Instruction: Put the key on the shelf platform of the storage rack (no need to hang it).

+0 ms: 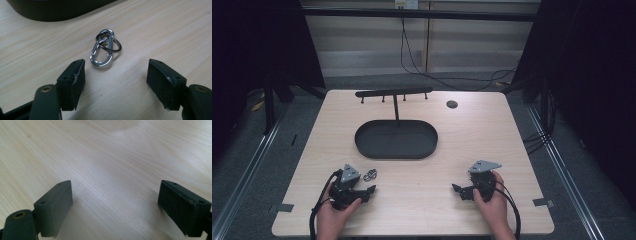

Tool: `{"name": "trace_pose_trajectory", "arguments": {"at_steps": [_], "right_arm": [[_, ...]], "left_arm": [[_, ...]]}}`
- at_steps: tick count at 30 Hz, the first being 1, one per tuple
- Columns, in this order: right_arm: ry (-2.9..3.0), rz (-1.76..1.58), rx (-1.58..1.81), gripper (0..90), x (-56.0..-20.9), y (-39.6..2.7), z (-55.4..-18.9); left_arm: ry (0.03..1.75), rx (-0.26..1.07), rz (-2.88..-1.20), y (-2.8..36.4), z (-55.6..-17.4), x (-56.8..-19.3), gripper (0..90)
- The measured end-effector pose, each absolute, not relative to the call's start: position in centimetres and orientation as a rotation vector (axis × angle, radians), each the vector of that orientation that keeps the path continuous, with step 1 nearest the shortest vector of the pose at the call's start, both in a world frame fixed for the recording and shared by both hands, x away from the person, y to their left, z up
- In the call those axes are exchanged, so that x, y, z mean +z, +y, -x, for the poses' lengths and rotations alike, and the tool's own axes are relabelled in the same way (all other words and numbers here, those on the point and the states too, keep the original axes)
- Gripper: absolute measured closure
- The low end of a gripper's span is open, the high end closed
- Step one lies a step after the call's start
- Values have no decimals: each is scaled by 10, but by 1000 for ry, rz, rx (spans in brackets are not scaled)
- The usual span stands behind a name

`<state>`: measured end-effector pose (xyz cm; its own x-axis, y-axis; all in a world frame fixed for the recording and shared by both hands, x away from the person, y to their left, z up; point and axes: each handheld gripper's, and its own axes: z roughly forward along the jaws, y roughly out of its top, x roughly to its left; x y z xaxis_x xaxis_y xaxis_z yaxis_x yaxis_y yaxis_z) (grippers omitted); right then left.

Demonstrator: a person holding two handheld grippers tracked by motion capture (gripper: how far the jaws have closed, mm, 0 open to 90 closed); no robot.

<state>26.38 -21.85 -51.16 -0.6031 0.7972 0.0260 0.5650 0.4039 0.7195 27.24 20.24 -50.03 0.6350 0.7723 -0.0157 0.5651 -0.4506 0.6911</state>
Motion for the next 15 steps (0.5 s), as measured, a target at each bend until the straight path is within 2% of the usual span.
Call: {"name": "trace_pose_trajectory", "arguments": {"at_steps": [15], "right_arm": [[2343,-1182,1013,118,-512,-218,-264]], "left_arm": [[1103,353,-2187,197,-286,-489,447]]}}
